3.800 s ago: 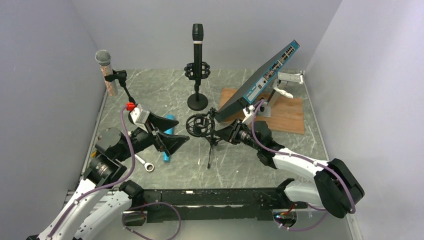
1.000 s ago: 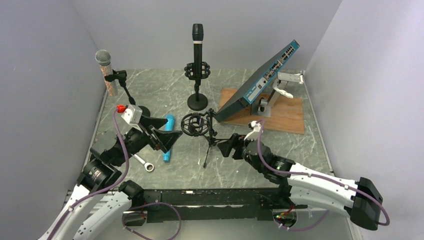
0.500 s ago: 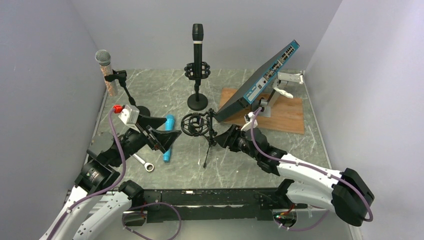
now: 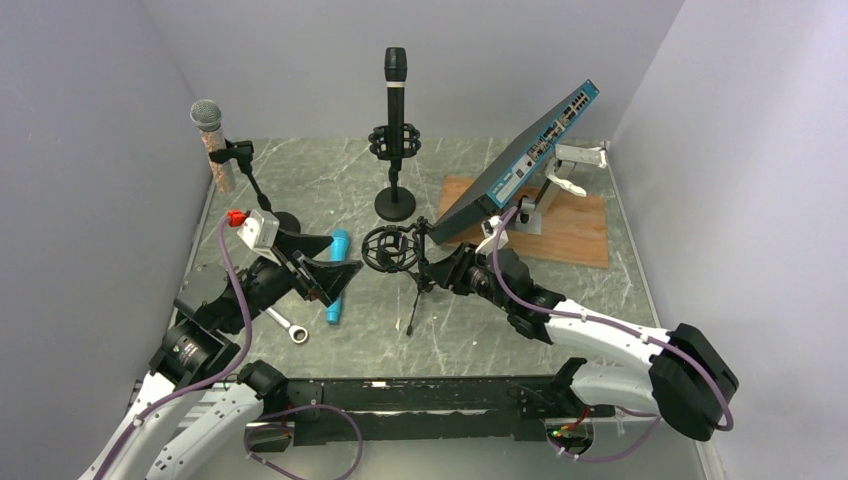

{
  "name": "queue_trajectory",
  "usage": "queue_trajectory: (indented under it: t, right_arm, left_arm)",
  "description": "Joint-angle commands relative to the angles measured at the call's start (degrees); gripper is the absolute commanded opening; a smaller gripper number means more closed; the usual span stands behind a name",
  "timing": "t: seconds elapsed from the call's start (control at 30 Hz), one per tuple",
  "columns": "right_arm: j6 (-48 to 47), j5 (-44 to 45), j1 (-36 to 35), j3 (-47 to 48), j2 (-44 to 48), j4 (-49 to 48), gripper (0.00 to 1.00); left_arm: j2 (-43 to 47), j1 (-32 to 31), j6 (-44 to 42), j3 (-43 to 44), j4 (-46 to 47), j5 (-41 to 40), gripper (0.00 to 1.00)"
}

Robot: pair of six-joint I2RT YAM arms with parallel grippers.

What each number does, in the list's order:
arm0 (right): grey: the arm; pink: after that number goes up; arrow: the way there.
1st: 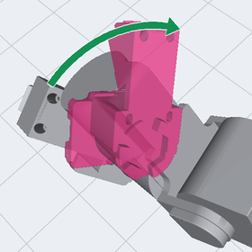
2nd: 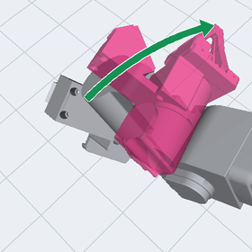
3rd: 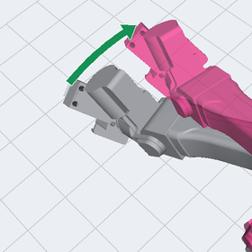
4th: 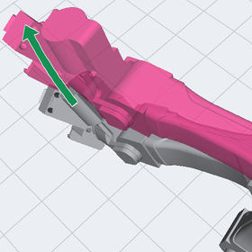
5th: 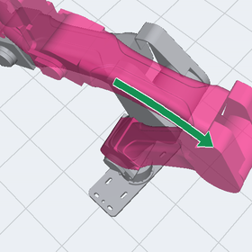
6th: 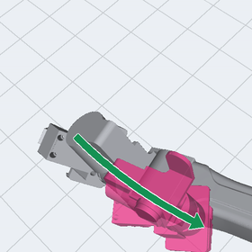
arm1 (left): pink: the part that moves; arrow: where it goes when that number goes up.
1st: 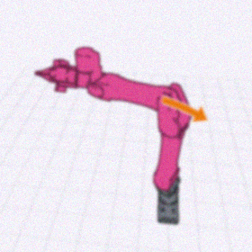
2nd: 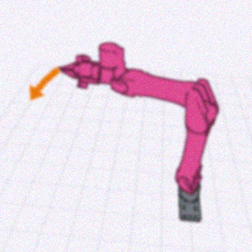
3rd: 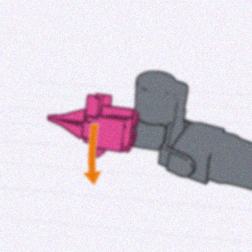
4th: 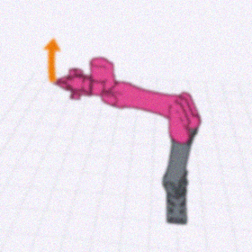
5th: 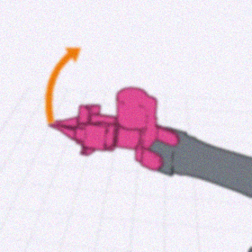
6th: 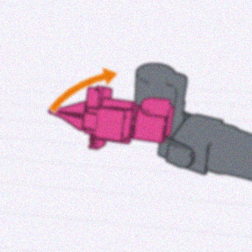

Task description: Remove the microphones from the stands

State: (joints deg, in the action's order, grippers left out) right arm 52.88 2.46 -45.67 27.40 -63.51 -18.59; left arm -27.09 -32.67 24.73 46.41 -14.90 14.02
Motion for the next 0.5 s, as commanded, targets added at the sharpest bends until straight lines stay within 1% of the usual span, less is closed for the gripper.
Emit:
queue_trajectory:
  t: [0.0,0.1,0.23,0.3,0.33,0.47]
  right_arm:
    - [-2.26,-1.11,0.13,3.2,-1.72,-4.15,0.35]
    - [-3.13,-1.04,-0.11,3.1,-2.69,-5.63,0.29]
    - [-5.65,0.3,-0.81,3.64,-3.36,-4.55,0.1]
    - [-8.61,3.81,-2.86,4.5,-3.23,-1.93,0.01]
    - [-10.49,6.08,-4.18,5.07,-3.2,-0.32,0.0]
    - [-17.59,16.85,-10.21,6.13,-3.28,5.09,0.0]
  left_arm:
    - [-0.02,-0.11,-0.41,0.87,0.45,-0.92,0.99]
    - [-0.15,-0.12,-0.72,1.6,-0.46,-1.18,0.99]
    - [-0.39,-0.08,-0.99,2.2,-1.13,-1.29,0.99]
    - [-0.51,-0.07,-1.17,2.28,-1.12,-1.32,0.99]
    - [-0.44,-0.1,-1.13,2.15,-1.04,-1.43,0.99]
    - [-0.41,-0.12,-0.84,2.11,-0.67,-1.22,0.99]
